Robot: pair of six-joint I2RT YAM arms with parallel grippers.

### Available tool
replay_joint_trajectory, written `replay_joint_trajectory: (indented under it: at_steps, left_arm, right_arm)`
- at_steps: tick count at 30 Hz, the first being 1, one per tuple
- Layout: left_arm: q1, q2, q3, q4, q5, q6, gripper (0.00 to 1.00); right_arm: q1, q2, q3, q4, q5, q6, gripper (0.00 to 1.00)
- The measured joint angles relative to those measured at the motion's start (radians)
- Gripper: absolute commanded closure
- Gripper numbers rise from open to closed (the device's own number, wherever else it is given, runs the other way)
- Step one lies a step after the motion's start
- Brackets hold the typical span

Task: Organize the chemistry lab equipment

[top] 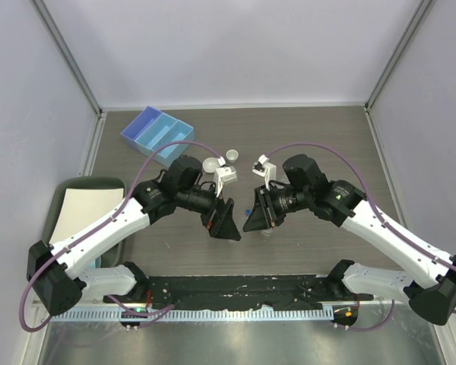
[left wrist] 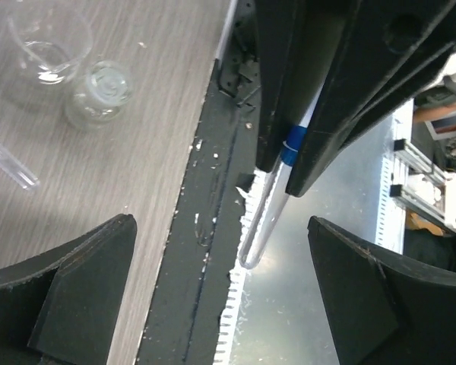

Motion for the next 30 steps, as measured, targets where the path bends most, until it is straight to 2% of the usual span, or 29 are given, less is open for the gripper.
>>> replay_joint_trajectory:
  at_steps: [6, 9, 13, 17, 22, 30]
  left_arm:
    - [0.004, -0.004, -0.002, -0.005, -0.13, -0.01, 0.0]
    - [0.003, -0.012, -0.002, -0.019, -0.272, -0.014, 0.0]
    - [0.004, -0.014, -0.002, -0.049, -0.466, -0.021, 0.0]
    - [0.006, -0.014, -0.002, -0.076, -0.586, -0.027, 0.0]
    - [0.006, -0.014, -0.002, -0.092, -0.65, -0.043, 0.0]
    - [0.006, -0.014, -0.002, -0.094, -0.661, -0.056, 0.0]
  right_arm:
    - [-0.002, 0.079, 0.07, -0.073, 0.101, -0.025, 0.99]
    - [-0.027, 0.156, 0.132, -0.116, 0.166, -0.045, 0.99]
    - [-0.141, 0.233, 0.197, -0.169, 0.245, -0.067, 0.99]
    - [-0.303, 0.291, 0.259, -0.216, 0.346, -0.082, 0.99]
    - [-0.43, 0.361, 0.327, -0.248, 0.557, -0.081, 0.99]
    - [-0.455, 0.467, 0.416, -0.274, 0.874, -0.067, 0.99]
